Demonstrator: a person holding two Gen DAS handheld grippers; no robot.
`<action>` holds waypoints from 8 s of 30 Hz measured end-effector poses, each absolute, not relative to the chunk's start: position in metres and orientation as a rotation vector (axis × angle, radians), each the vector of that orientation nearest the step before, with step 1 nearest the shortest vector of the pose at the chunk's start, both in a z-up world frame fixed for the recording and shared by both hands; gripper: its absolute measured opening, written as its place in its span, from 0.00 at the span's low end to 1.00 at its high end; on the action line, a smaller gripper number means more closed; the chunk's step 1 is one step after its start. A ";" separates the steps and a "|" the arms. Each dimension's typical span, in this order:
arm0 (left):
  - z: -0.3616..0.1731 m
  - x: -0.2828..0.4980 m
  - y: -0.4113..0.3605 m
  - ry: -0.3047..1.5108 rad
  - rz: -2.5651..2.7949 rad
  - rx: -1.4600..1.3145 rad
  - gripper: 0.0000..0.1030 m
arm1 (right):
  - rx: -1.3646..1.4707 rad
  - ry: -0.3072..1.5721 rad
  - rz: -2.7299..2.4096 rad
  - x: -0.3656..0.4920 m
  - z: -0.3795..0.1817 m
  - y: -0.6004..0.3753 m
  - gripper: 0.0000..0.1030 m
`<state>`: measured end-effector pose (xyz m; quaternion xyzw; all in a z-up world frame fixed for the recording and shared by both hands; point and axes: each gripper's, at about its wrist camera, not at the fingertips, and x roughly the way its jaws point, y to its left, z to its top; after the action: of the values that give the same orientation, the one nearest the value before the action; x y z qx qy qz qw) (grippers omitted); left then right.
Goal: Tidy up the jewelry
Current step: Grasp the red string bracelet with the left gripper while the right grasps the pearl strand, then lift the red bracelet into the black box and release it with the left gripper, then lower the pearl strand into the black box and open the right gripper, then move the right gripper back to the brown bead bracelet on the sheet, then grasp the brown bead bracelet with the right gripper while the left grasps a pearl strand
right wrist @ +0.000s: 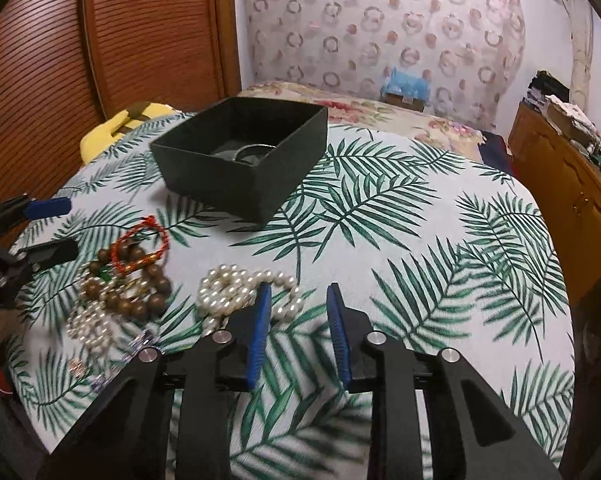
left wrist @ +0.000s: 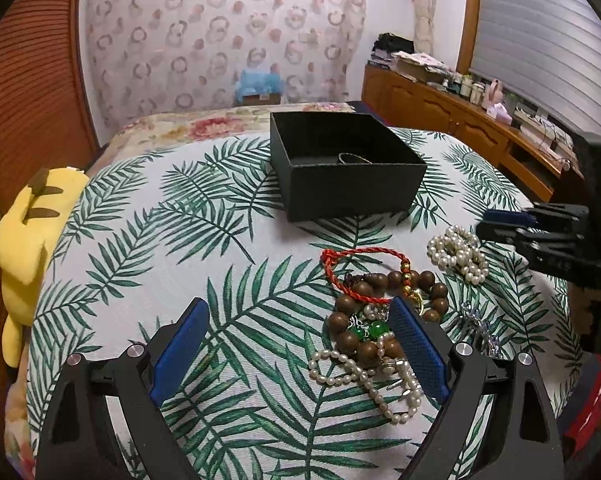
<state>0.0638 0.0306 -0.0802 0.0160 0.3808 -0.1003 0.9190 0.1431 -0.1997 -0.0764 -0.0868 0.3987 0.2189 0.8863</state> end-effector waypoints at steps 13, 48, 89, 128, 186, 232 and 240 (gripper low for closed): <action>-0.085 0.092 0.020 0.852 -0.310 0.038 0.46 | -0.231 0.866 0.502 0.155 -0.090 -0.189 0.12; -0.037 0.114 0.001 0.739 -0.351 0.095 0.07 | -0.183 0.790 0.551 0.142 -0.063 -0.189 0.08; -0.026 0.180 -0.006 0.685 -0.300 0.066 0.07 | -0.266 0.446 0.535 0.175 0.122 -0.161 0.08; -0.010 0.143 0.021 0.629 -0.249 0.047 0.54 | -0.293 0.517 0.531 0.231 0.091 -0.117 0.08; -0.056 0.063 0.054 0.719 -0.165 -0.026 0.80 | -0.255 0.707 0.631 0.118 -0.025 -0.139 0.34; -0.088 0.046 0.048 0.813 -0.185 -0.016 0.80 | -0.232 0.679 0.681 0.124 -0.010 -0.140 0.14; -0.089 0.046 0.036 0.823 -0.220 -0.007 0.80 | -0.230 0.654 0.621 0.128 0.000 -0.160 0.14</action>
<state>0.0457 0.0362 -0.0894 -0.0032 0.3992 -0.1066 0.9106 0.1282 -0.1605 0.0002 -0.1107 0.3152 0.2993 0.8938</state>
